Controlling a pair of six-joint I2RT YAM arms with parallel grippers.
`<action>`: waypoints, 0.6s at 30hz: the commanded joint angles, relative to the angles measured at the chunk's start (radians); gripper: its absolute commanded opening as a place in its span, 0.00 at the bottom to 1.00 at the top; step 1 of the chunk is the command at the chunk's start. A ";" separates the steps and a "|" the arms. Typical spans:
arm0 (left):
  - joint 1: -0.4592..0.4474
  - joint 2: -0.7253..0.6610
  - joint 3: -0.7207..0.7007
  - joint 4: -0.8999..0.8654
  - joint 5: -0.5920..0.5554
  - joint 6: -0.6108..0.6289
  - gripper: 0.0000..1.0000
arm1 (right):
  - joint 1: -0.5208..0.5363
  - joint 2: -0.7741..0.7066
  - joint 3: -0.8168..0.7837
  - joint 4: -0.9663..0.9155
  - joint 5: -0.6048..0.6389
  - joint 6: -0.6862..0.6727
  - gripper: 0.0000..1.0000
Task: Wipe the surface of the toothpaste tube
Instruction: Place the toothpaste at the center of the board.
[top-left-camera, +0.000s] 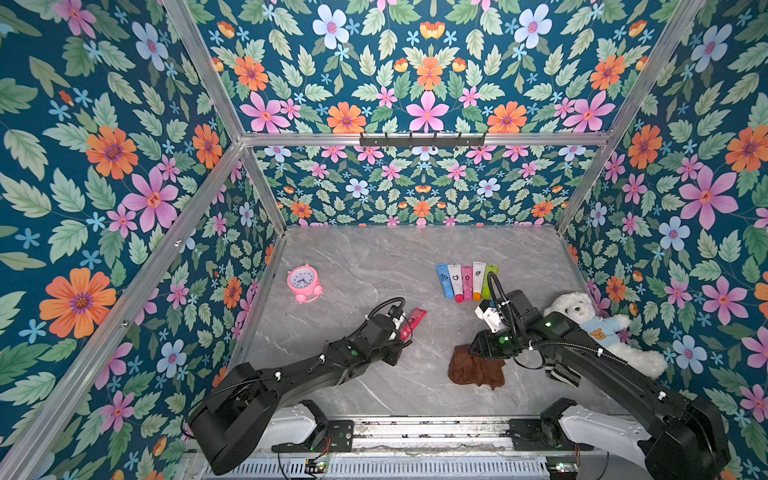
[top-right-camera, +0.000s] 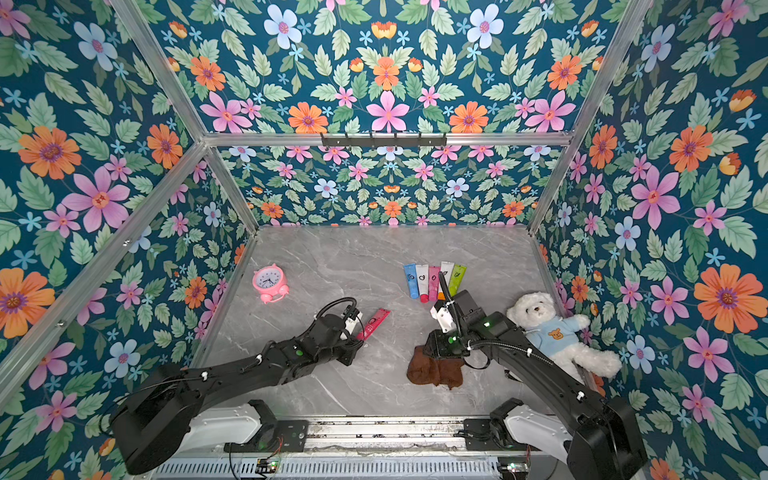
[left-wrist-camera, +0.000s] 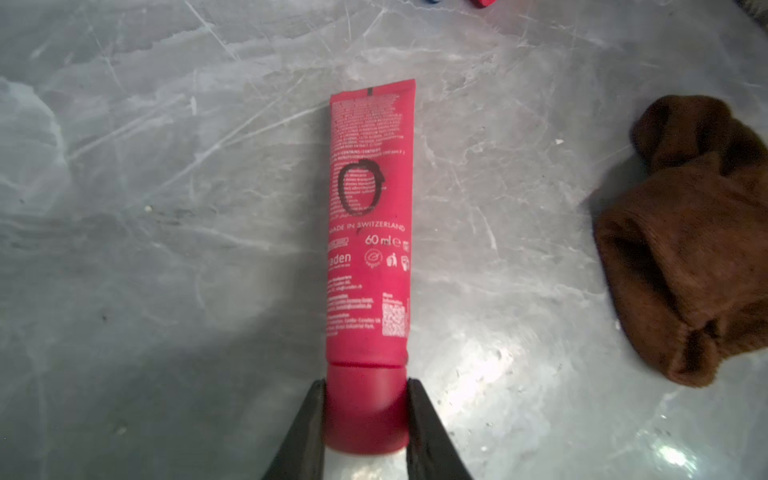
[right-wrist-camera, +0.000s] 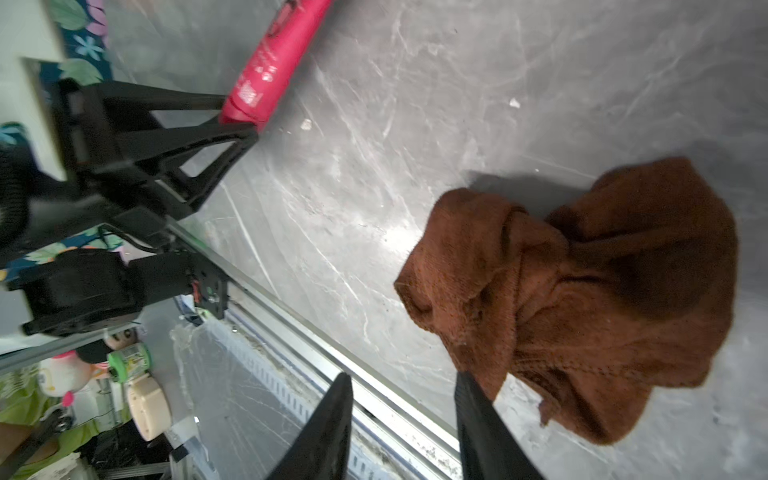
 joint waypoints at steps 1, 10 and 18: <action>-0.012 -0.037 -0.053 0.115 0.005 -0.046 0.07 | 0.009 -0.009 -0.042 0.042 0.062 0.066 0.43; -0.019 0.079 -0.016 0.139 0.047 -0.025 0.13 | 0.012 0.080 -0.053 0.247 0.046 0.113 0.44; -0.020 0.098 -0.005 0.130 0.038 -0.033 0.47 | 0.020 0.223 -0.050 0.319 0.015 0.091 0.57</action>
